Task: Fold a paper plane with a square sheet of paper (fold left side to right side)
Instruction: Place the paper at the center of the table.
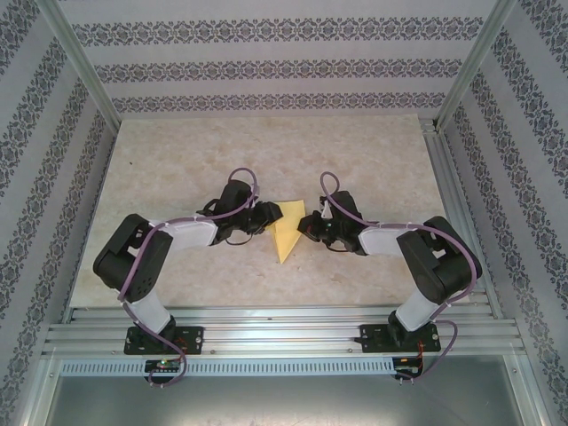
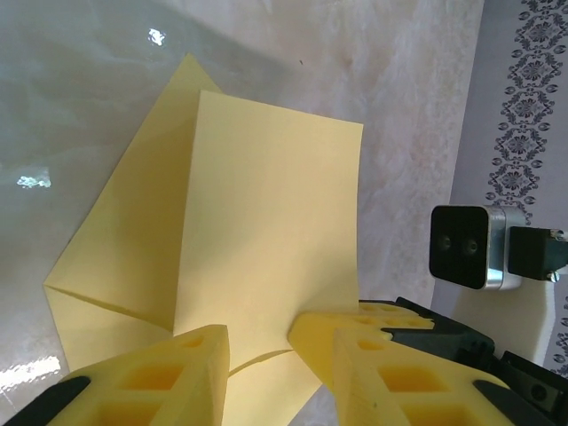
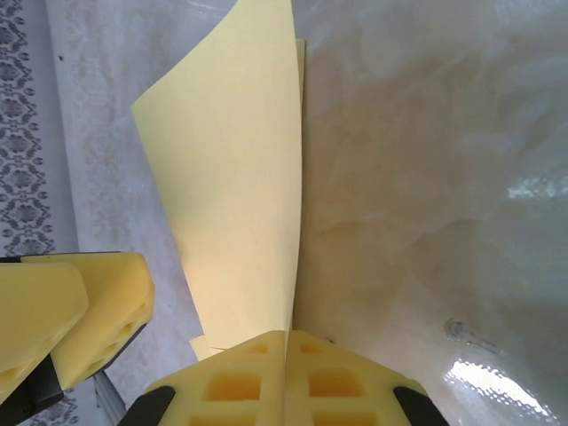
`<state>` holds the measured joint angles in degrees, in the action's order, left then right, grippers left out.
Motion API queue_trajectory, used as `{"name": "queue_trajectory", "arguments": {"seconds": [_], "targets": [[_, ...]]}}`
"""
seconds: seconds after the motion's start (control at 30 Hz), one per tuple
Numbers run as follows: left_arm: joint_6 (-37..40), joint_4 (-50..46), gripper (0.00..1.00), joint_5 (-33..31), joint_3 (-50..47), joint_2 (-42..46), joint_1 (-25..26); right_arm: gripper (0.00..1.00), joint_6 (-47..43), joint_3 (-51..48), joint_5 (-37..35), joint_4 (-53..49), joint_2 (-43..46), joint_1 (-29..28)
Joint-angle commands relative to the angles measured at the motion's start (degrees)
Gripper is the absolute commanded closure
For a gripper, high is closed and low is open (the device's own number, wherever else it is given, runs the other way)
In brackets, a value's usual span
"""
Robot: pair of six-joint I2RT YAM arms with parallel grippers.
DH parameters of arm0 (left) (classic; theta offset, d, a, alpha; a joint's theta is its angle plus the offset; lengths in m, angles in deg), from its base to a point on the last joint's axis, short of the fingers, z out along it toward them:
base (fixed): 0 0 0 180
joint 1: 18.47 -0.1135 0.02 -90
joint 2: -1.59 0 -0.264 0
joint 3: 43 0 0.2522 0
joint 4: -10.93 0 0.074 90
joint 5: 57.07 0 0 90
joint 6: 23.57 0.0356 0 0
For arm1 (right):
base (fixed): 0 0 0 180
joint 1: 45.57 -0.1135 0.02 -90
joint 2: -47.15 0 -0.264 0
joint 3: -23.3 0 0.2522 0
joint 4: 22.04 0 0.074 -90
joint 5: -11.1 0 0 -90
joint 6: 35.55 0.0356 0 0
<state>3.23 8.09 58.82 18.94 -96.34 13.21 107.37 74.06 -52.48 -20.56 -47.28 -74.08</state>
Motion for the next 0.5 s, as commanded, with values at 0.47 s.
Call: {"name": "queue_trajectory", "arguments": {"seconds": [0.47], "targets": [[5.9, -2.2, 0.7, -1.3, 3.4, -4.6, 1.1, 0.94, -5.3, 5.5, -2.5, -8.4, 0.5, -2.4]]}}
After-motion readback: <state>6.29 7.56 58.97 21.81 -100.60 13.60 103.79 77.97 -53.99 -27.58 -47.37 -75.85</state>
